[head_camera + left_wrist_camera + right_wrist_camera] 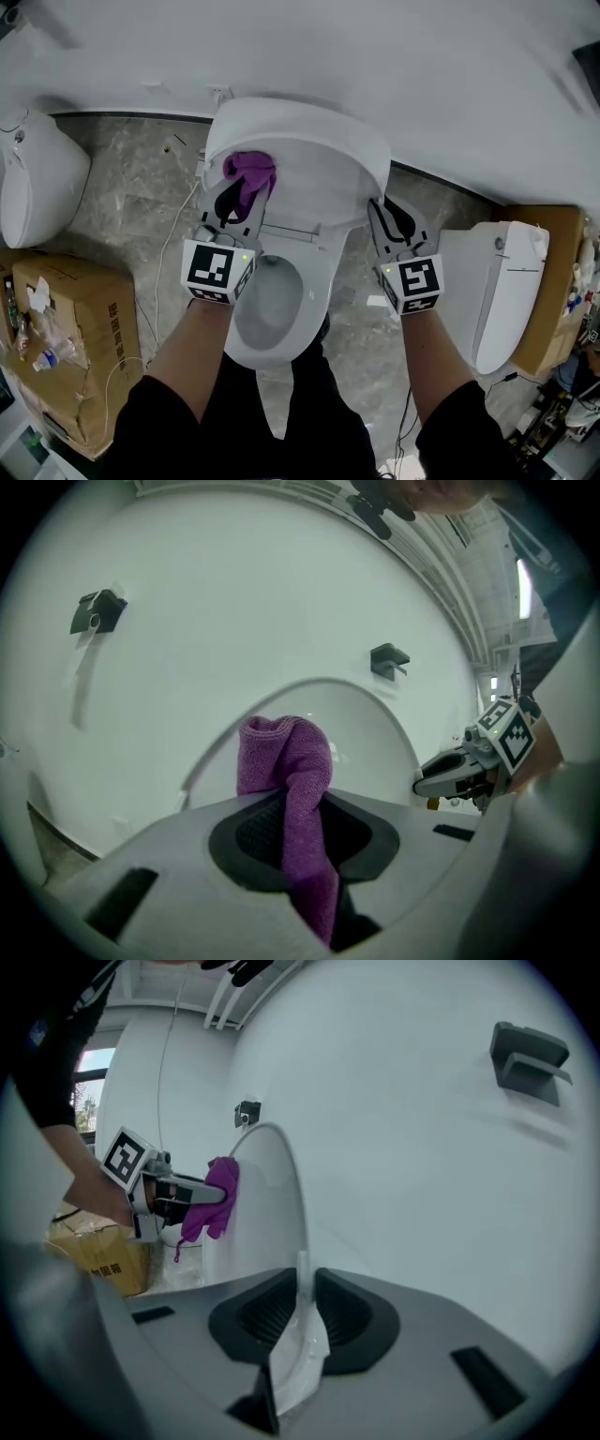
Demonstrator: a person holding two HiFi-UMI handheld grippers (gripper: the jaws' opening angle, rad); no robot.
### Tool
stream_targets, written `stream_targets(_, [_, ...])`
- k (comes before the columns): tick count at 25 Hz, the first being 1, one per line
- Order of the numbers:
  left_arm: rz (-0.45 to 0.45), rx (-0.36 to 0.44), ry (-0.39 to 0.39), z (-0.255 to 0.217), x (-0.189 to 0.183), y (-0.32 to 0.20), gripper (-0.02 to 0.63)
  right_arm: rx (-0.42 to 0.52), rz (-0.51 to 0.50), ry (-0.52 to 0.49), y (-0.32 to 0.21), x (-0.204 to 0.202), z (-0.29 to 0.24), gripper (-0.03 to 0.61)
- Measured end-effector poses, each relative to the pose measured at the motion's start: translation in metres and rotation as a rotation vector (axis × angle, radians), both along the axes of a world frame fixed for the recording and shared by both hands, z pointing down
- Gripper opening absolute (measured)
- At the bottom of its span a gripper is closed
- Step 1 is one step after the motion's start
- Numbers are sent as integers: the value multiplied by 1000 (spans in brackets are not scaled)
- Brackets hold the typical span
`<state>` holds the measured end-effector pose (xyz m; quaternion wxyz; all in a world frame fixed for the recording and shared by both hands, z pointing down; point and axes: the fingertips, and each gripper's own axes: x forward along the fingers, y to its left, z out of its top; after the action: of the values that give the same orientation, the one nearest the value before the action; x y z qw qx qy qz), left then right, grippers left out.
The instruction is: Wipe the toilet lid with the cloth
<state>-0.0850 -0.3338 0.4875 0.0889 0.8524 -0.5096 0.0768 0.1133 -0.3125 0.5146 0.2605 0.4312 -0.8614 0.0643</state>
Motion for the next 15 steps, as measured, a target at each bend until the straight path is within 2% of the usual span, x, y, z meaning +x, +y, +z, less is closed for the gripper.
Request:
stream_targets(3, [-80, 5, 22, 3, 15, -2, 66, 4, -50, -36, -3, -3, -2, 74])
stream_targets(6, [-116, 1, 30, 5, 34, -2, 66, 19, -113, -69, -4, -5, -5, 74])
stream_targets(10, [-121, -7, 32, 7, 60, 1, 66, 35, -194, -84, -3, -10, -8, 74])
stream_targets(15, [-85, -10, 53, 6, 100, 5, 66, 42, -240, -90, -2, -12, -10, 74])
